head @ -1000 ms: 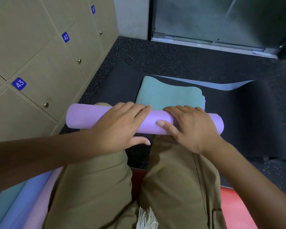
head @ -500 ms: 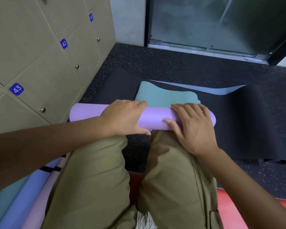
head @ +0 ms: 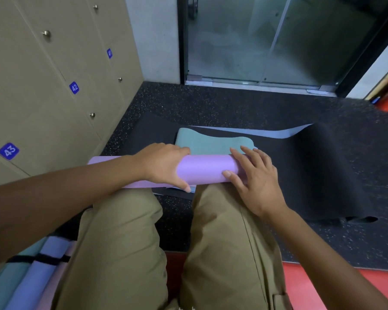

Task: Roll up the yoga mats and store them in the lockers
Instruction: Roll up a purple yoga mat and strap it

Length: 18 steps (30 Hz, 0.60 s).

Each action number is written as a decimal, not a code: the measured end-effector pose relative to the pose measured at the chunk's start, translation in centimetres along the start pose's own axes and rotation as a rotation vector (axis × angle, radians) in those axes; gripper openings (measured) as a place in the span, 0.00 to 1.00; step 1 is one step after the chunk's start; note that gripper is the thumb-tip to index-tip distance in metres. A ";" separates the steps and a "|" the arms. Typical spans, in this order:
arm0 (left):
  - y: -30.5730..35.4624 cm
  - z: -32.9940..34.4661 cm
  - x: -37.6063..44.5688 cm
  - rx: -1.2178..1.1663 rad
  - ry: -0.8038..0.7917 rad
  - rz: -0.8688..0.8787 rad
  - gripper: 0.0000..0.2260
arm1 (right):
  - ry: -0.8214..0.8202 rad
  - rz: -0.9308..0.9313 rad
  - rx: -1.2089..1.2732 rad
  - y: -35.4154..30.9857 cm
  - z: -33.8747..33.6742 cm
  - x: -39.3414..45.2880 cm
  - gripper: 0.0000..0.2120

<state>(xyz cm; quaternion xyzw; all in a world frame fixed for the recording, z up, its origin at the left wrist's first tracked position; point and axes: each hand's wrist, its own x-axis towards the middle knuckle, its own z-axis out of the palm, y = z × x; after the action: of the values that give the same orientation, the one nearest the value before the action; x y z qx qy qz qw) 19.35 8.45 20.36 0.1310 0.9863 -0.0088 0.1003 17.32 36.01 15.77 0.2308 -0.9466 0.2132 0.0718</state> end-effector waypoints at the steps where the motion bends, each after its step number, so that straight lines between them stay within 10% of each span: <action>1: -0.1 0.0 0.2 -0.021 0.008 -0.005 0.32 | 0.006 0.003 0.034 0.1 0.0 0.1 0.33; 9: -2.7 -3.9 0.8 -0.394 0.116 -0.013 0.25 | 0.327 0.040 0.555 -0.9 -4.7 2.0 0.35; 18: -0.4 -7.6 -0.1 -0.725 0.249 0.084 0.26 | 0.336 -0.075 0.870 -3.3 -12.7 5.5 0.38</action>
<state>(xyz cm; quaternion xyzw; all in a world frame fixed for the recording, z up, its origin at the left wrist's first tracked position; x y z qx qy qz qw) 17.90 8.37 27.86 0.1272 0.9239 0.3603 0.0201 14.53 36.67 29.73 0.2360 -0.7356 0.6218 0.1283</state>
